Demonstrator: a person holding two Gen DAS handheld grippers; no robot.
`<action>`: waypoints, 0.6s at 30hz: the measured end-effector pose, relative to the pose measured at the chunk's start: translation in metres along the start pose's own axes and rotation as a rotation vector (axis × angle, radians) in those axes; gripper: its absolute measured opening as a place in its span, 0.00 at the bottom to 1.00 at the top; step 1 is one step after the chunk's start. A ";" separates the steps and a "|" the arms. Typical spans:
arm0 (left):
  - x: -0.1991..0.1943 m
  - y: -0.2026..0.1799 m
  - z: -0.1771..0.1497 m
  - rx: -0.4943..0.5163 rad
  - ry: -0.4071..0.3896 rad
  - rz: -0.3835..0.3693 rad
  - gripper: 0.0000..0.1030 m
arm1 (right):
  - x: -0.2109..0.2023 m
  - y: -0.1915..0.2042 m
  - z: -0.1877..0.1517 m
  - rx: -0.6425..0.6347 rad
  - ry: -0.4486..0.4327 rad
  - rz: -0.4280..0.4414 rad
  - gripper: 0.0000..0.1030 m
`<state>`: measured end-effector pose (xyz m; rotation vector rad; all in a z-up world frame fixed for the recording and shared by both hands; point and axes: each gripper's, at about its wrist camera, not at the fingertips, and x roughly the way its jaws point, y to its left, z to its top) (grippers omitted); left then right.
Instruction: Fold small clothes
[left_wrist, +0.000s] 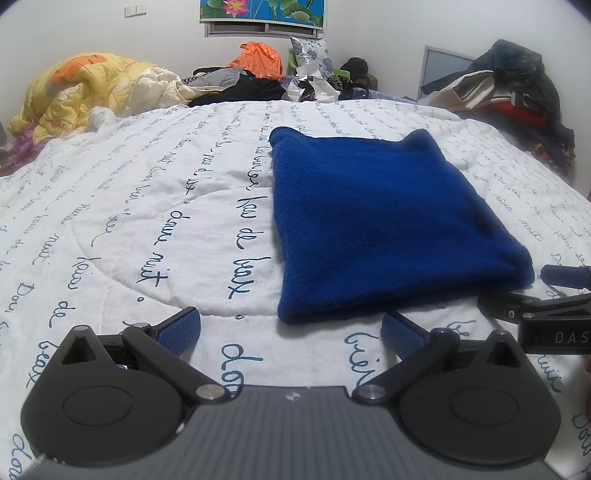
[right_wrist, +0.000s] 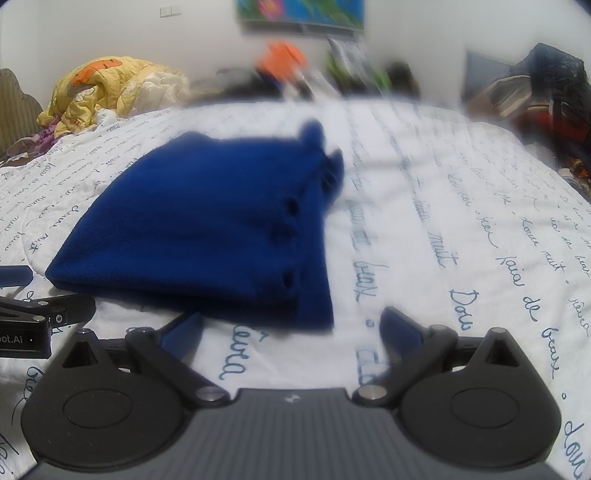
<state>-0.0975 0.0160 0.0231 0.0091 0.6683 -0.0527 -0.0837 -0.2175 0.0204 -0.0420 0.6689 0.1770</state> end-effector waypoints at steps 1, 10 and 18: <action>0.000 0.000 0.000 0.000 0.000 0.000 1.00 | 0.000 0.000 0.000 0.000 0.000 0.000 1.00; 0.000 0.000 0.000 -0.001 0.000 0.000 1.00 | 0.000 0.000 0.000 0.000 0.000 0.000 1.00; -0.001 0.006 0.000 -0.034 -0.014 -0.024 1.00 | 0.000 0.001 0.000 -0.001 -0.001 -0.002 1.00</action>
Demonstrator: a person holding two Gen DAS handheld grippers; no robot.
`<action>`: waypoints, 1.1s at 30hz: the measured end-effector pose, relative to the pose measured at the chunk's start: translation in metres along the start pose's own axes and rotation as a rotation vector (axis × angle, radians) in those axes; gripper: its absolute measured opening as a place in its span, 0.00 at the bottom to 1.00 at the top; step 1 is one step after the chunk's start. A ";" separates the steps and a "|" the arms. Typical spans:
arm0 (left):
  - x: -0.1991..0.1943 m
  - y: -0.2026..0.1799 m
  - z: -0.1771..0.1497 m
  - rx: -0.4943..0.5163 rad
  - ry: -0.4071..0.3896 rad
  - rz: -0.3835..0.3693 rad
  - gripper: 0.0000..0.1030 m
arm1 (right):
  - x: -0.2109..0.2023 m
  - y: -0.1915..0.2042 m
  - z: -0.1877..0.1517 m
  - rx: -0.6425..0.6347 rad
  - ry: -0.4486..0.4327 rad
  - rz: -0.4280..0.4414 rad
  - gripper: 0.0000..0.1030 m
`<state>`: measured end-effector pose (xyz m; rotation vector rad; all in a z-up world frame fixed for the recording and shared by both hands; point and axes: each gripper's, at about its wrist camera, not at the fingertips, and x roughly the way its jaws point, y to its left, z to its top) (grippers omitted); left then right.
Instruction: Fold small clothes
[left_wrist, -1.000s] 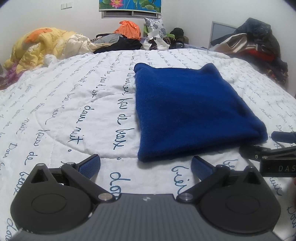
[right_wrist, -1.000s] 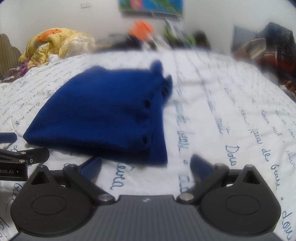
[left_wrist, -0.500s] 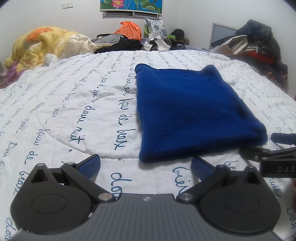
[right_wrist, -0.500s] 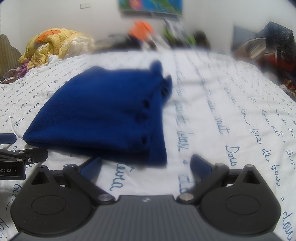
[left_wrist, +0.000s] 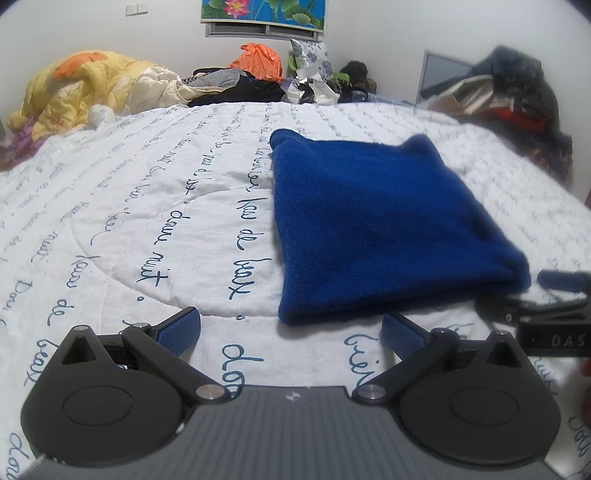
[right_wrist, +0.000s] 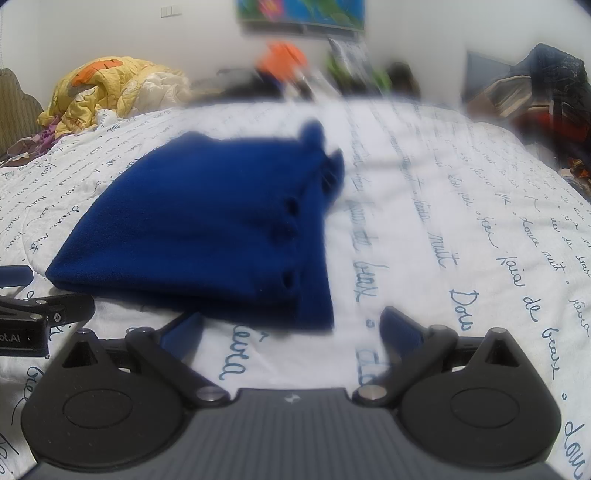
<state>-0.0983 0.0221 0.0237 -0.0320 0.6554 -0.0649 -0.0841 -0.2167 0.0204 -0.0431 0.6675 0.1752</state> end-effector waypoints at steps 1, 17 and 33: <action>0.000 0.004 0.000 -0.017 -0.006 -0.012 1.00 | 0.000 0.000 0.000 0.000 0.000 -0.001 1.00; 0.007 -0.004 0.003 0.036 0.021 0.040 1.00 | 0.000 -0.002 0.001 0.000 -0.001 -0.002 1.00; 0.007 -0.003 0.004 0.024 0.015 0.036 1.00 | 0.000 -0.002 0.002 0.000 -0.002 0.000 1.00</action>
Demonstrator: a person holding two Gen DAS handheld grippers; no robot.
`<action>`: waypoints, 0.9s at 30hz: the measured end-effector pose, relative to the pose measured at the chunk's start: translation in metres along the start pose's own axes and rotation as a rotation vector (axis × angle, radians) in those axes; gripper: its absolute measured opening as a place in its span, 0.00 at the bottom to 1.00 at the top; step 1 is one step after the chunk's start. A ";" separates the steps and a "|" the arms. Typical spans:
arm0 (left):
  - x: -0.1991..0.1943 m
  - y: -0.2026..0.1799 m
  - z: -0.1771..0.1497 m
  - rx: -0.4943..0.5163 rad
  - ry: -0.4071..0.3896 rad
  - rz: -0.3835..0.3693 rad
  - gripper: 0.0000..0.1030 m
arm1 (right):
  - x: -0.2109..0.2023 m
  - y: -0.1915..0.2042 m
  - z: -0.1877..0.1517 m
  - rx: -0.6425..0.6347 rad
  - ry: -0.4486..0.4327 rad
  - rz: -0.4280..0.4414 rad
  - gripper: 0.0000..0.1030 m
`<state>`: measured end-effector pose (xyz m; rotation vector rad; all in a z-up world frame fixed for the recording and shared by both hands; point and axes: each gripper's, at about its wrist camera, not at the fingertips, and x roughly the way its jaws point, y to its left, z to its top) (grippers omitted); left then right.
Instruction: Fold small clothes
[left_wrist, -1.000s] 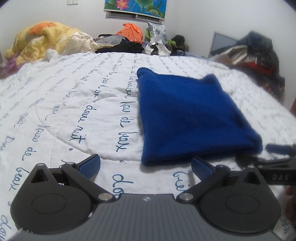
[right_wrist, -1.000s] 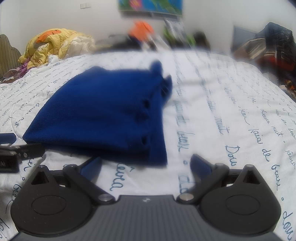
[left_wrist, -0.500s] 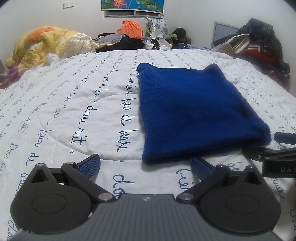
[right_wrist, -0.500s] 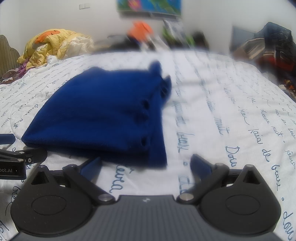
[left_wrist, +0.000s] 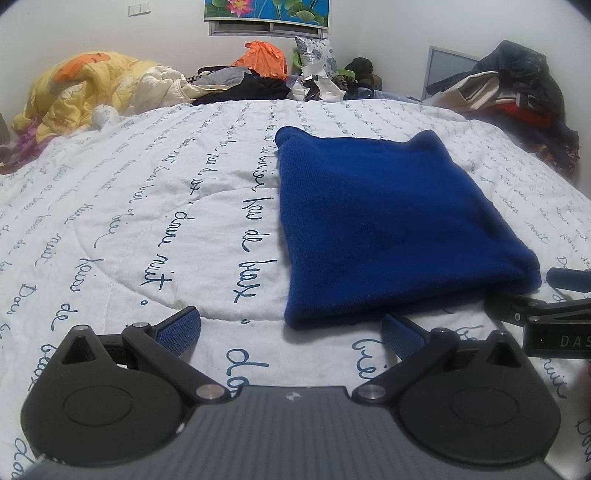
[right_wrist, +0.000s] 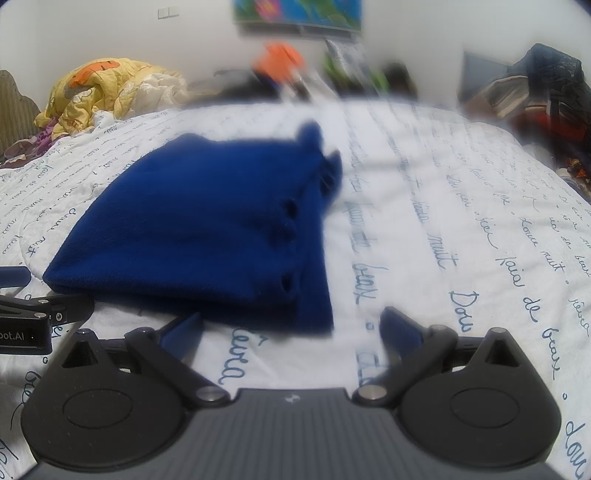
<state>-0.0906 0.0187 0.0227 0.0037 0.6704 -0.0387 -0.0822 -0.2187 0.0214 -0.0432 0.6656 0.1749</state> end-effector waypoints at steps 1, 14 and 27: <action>0.000 0.000 0.000 0.000 0.000 0.000 1.00 | 0.000 0.000 0.000 0.000 0.000 0.000 1.00; -0.001 0.000 0.000 -0.005 -0.002 -0.002 1.00 | 0.000 0.000 0.000 0.000 0.000 0.000 1.00; -0.002 0.001 -0.001 -0.013 -0.006 -0.006 1.00 | 0.000 0.000 0.000 0.000 -0.001 0.001 1.00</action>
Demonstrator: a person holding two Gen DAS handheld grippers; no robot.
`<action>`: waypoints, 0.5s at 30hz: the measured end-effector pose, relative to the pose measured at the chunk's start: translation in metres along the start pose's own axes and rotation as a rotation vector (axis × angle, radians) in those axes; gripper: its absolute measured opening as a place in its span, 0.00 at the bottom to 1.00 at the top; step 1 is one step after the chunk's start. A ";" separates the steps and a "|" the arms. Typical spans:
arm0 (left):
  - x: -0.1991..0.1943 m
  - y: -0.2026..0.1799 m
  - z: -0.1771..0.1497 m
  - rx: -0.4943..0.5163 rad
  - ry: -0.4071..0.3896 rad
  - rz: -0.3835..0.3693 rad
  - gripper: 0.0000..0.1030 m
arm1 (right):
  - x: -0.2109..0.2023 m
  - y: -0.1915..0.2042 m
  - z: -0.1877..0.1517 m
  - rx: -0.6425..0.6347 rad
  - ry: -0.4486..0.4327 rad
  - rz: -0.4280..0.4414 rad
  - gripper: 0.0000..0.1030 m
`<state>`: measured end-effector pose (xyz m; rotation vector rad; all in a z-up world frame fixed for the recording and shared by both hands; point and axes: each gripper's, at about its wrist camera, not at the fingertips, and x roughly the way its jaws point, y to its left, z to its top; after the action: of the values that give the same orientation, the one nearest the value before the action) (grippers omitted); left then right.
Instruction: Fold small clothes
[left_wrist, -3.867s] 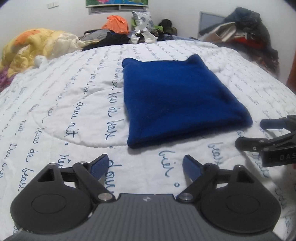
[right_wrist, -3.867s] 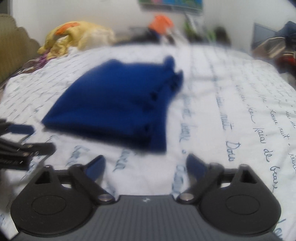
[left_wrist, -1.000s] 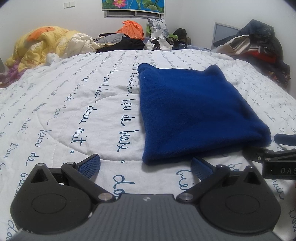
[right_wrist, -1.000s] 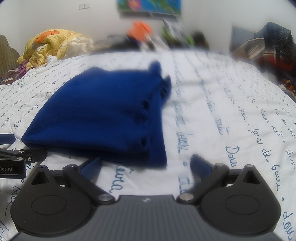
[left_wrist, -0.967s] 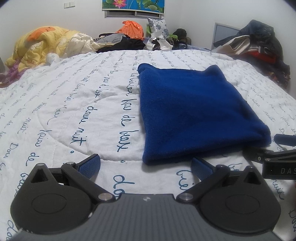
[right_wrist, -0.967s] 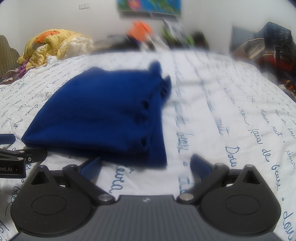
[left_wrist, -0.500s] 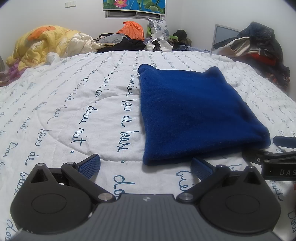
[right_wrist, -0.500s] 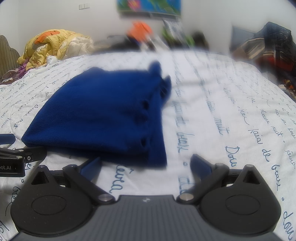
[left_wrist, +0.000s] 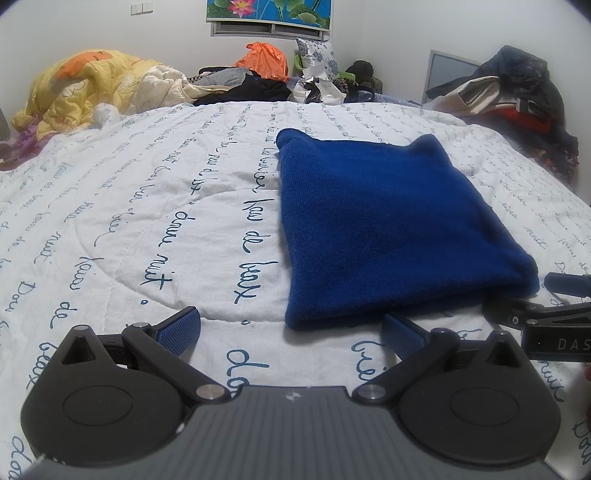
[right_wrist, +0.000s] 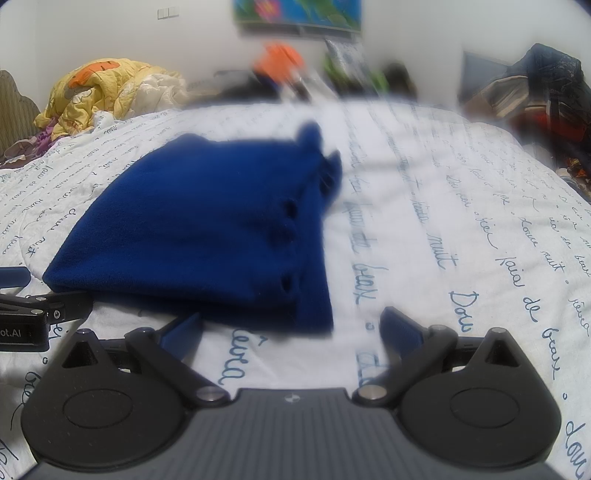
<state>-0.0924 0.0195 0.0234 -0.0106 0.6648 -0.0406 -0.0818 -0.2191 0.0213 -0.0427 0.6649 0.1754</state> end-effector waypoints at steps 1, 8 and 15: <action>0.000 0.000 0.000 -0.001 0.000 -0.001 1.00 | 0.000 0.000 0.000 -0.001 0.000 0.000 1.00; 0.000 0.001 0.000 -0.002 -0.001 -0.001 1.00 | 0.000 0.000 0.000 0.000 0.000 0.000 1.00; 0.000 0.001 0.000 -0.004 -0.001 -0.002 1.00 | 0.000 0.000 0.000 0.000 0.000 0.000 1.00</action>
<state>-0.0923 0.0202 0.0235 -0.0147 0.6635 -0.0412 -0.0816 -0.2190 0.0212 -0.0429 0.6648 0.1755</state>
